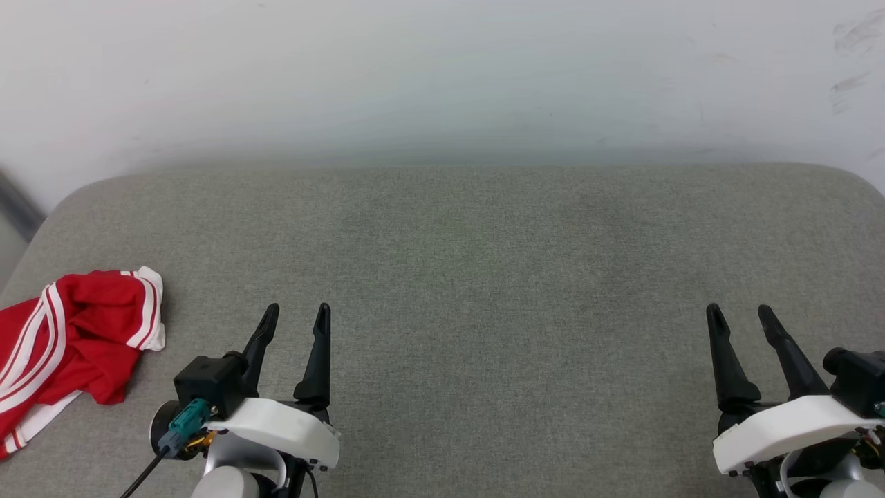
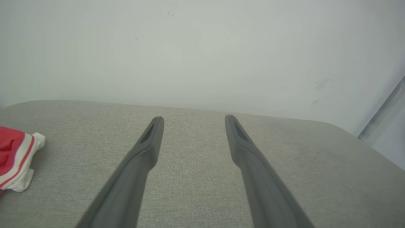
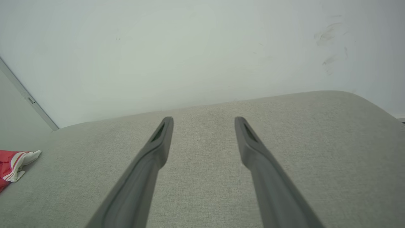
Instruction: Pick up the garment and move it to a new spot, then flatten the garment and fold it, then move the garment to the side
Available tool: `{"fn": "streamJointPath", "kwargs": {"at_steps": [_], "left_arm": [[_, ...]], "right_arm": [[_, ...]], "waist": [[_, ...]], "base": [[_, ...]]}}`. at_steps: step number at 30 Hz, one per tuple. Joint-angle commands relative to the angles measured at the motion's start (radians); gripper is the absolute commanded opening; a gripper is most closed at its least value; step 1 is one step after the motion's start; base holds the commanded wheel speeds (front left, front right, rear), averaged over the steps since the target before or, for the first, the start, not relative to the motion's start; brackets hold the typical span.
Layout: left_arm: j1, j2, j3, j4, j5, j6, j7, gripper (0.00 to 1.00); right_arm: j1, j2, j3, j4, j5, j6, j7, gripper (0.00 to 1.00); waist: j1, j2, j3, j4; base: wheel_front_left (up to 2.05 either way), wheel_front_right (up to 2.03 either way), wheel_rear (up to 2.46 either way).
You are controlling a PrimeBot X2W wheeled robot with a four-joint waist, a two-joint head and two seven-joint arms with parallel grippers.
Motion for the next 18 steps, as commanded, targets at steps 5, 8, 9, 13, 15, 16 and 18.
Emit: {"fn": "streamJointPath", "kwargs": {"at_steps": [5,8,9,13,15,16,18], "left_arm": [[-0.016,0.0,-0.006,0.011,0.043,-0.002,-0.017,1.0],[-0.017,-0.003,-0.008,0.022,0.059,-0.007,-0.023,1.0],[-0.018,-0.003,-0.009,0.026,0.064,-0.007,-0.026,1.0],[-0.022,-0.008,-0.008,0.042,0.085,-0.011,-0.034,1.0],[-0.023,-0.01,-0.007,0.051,0.095,-0.013,-0.038,1.0],[-0.023,-0.011,-0.006,0.055,0.099,-0.013,-0.039,1.0],[-0.026,-0.013,-0.004,0.062,0.11,-0.015,-0.044,1.0]], "right_arm": [[0.009,0.005,-0.001,-0.017,-0.056,0.0,-0.008,1.0],[0.008,0.006,-0.001,-0.02,-0.08,0.0,-0.011,1.0],[0.009,0.006,-0.001,-0.02,-0.087,0.0,-0.012,1.0],[0.011,0.006,0.0,-0.021,-0.113,0.0,-0.018,1.0],[0.013,0.007,0.0,-0.021,-0.12,0.0,-0.02,1.0],[0.014,0.006,0.0,-0.021,-0.124,0.0,-0.022,1.0],[0.016,0.007,0.0,-0.021,-0.132,0.0,-0.025,1.0]], "waist": [[0.0,0.0,0.0,0.001],[0.0,0.0,0.0,0.002],[0.0,0.0,0.0,0.002],[0.0,0.0,0.001,0.004],[0.0,0.0,0.001,0.005],[0.0,0.0,0.001,0.005],[0.0,0.0,0.001,0.005]], "base": [[0.0,0.0,0.0],[0.0,0.0,0.0],[0.0,0.0,0.0],[0.0,0.0,0.0],[0.0,0.0,0.0],[0.0,0.0,0.0],[0.0,0.0,0.0]]}}
